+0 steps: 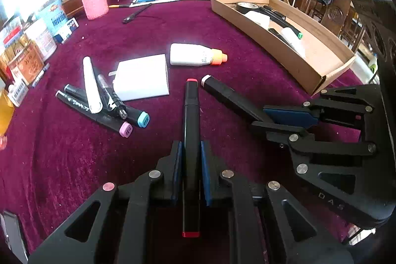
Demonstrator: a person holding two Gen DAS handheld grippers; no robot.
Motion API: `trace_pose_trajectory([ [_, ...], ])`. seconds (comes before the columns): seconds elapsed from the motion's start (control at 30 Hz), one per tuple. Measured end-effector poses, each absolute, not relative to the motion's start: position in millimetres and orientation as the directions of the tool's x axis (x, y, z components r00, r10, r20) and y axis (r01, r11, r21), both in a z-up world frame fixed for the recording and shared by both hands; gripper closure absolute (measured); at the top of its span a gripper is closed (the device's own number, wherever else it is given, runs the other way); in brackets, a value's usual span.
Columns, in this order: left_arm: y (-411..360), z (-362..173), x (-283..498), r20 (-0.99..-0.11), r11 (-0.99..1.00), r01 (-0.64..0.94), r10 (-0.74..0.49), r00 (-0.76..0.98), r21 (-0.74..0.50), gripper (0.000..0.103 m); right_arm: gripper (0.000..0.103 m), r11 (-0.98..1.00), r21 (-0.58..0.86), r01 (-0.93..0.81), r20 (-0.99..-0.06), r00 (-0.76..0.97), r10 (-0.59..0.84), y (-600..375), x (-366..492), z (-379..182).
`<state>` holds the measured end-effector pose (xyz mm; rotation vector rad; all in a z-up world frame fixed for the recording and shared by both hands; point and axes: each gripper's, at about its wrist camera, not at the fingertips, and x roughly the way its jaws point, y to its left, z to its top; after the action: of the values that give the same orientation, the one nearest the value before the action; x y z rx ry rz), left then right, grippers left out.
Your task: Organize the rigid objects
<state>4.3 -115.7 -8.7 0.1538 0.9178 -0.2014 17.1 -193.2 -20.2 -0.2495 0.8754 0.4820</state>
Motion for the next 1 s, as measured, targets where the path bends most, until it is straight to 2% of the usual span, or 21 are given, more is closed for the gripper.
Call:
trace_pose_trajectory([
  [0.33,-124.4,-9.2,4.3,-0.793,0.963,0.246,-0.067,0.606,0.107,0.091,0.090,0.861,-0.037,-0.508,-0.773,0.560,0.297,-191.7,14.0,-20.4],
  [0.5,-120.8,-9.3,5.5,-0.796,0.966,0.246,-0.083,0.600,0.084,0.090,0.090,0.863,-0.014,-0.505,-0.776,0.549,0.309,-193.3,15.3,-20.0],
  [1.0,-125.0,-9.5,2.4,-0.786,0.962,0.245,-0.058,0.615,0.121,0.091,0.090,0.869,-0.013,-0.494,-0.773,0.556,0.305,-191.4,17.0,-20.9],
])
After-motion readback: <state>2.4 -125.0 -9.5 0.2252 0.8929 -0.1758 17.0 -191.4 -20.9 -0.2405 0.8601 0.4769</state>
